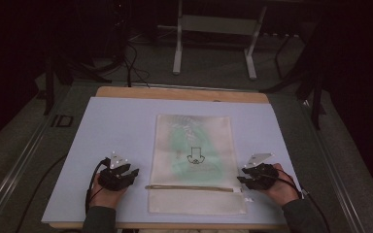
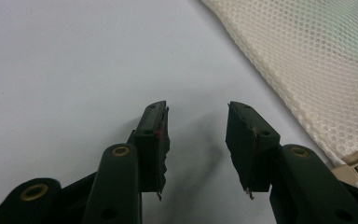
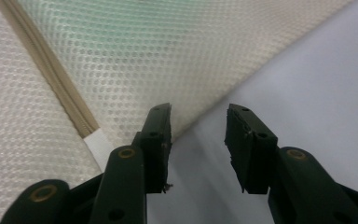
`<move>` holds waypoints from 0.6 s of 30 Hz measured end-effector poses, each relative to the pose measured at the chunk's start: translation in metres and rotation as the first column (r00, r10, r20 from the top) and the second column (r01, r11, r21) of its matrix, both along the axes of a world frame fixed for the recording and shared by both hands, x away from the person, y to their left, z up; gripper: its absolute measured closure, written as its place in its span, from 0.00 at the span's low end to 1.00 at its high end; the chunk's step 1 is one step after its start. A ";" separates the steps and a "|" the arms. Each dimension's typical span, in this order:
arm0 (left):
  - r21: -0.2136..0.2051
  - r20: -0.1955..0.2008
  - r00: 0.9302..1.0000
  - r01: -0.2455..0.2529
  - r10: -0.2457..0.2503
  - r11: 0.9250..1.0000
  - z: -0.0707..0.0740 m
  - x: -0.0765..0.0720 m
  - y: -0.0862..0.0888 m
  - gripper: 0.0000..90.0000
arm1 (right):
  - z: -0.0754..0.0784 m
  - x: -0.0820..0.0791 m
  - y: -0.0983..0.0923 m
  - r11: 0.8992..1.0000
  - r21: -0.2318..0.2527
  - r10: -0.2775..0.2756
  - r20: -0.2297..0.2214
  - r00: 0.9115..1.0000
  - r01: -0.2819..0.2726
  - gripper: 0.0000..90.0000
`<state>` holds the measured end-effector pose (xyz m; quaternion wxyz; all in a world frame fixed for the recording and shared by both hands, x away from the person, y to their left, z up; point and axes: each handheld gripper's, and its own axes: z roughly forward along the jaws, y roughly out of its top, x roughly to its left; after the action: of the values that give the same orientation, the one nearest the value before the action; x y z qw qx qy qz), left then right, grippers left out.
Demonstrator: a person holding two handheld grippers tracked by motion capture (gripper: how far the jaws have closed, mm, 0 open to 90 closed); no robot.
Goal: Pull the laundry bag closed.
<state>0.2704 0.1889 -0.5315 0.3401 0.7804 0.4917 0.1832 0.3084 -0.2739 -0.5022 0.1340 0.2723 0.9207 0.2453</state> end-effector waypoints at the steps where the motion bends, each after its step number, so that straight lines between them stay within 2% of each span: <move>1: -0.001 -0.001 1.000 0.003 -0.003 1.000 0.000 0.000 0.000 0.64 | 0.000 -0.001 0.002 1.000 0.006 0.005 -0.004 1.000 -0.004 0.66; 12: -0.007 -0.003 1.000 0.012 -0.012 1.000 0.000 0.000 -0.001 0.65 | 0.006 -0.002 0.010 0.999 0.010 0.043 -0.025 0.999 -0.043 0.66; 18: -0.008 -0.006 1.000 0.021 -0.021 1.000 0.000 0.000 -0.001 0.65 | 0.010 -0.002 0.021 0.997 0.003 0.078 -0.036 0.996 -0.078 0.67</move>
<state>0.2703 0.1880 -0.5316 0.3437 0.7847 0.4852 0.1753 0.3066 -0.2525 -0.4926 0.1073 0.2406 0.9328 0.2459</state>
